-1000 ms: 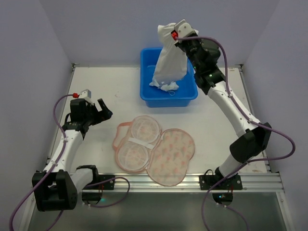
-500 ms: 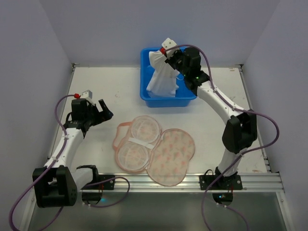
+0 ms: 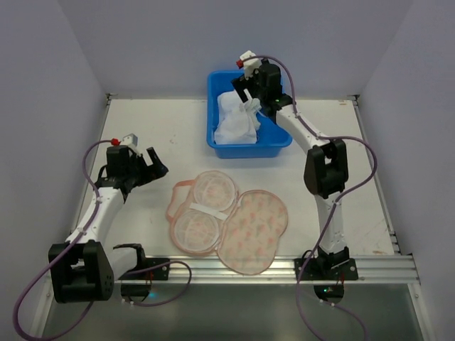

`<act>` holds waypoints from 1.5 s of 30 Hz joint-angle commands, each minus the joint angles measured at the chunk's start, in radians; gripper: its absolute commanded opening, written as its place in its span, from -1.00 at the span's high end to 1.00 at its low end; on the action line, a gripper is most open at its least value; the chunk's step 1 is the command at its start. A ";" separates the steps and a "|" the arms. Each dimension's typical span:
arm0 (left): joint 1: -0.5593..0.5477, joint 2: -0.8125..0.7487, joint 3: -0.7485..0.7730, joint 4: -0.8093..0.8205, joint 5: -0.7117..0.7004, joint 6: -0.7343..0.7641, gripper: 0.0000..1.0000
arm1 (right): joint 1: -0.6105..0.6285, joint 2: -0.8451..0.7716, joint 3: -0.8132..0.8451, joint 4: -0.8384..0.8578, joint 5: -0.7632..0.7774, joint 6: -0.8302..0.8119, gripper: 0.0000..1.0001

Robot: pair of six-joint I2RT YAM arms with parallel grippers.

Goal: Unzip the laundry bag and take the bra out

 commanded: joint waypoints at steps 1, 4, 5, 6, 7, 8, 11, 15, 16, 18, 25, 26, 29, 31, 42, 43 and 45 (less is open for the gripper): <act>0.012 0.008 -0.007 0.031 0.051 0.022 -1.00 | 0.005 -0.220 -0.018 0.033 0.071 0.138 -0.97; 0.010 0.042 -0.011 0.043 0.120 0.016 -1.00 | 0.006 -0.329 -0.101 -0.091 0.158 0.278 -0.97; 0.010 0.053 -0.010 0.040 0.149 0.016 -1.00 | 0.006 -0.401 -0.140 -0.137 0.174 0.321 -0.97; 0.010 0.067 -0.007 0.039 0.162 0.016 -1.00 | 0.006 -0.443 -0.178 -0.180 0.189 0.425 -0.97; 0.010 0.070 -0.005 0.040 0.171 0.016 -1.00 | 0.006 -0.489 -0.223 -0.250 0.203 0.495 -0.97; 0.009 0.073 -0.008 0.042 0.185 0.014 -0.98 | 0.008 -0.596 -0.354 -0.266 0.182 0.546 -0.97; -0.029 0.085 -0.019 0.045 0.199 0.008 -0.95 | 0.010 -0.823 -0.676 -0.263 0.064 0.732 -0.90; -0.158 0.122 -0.019 0.010 0.159 -0.022 -0.93 | 0.045 -1.038 -1.010 -0.279 -0.009 0.939 -0.78; -0.212 0.122 -0.030 0.008 0.131 -0.051 -0.92 | 0.066 -1.107 -1.118 -0.283 -0.030 0.976 -0.76; -0.249 0.117 -0.051 0.011 0.117 -0.085 -0.91 | 0.086 -1.167 -1.211 -0.291 -0.044 1.013 -0.73; -0.336 0.090 -0.191 0.097 0.094 -0.203 -0.68 | 0.214 -1.224 -1.475 -0.299 -0.163 1.169 -0.67; -0.346 0.088 -0.201 0.111 0.090 -0.213 -0.58 | 0.229 -1.218 -1.515 -0.287 -0.180 1.188 -0.65; -0.375 0.076 -0.243 0.143 0.088 -0.243 -0.37 | 0.232 -1.183 -1.559 -0.227 -0.227 1.234 -0.65; -0.387 0.065 -0.278 0.171 0.096 -0.271 -0.32 | 0.230 -1.135 -1.544 -0.213 -0.236 1.236 -0.67; -0.438 -0.024 -0.382 0.269 0.111 -0.436 -0.25 | 0.080 -0.836 -1.371 -0.142 -0.187 1.153 -0.76; -0.444 -0.030 -0.387 0.278 0.111 -0.444 -0.25 | 0.080 -0.824 -1.337 -0.142 -0.162 1.142 -0.76; -0.452 -0.032 -0.387 0.284 0.116 -0.463 -0.25 | 0.080 -0.808 -1.308 -0.139 -0.126 1.116 -0.77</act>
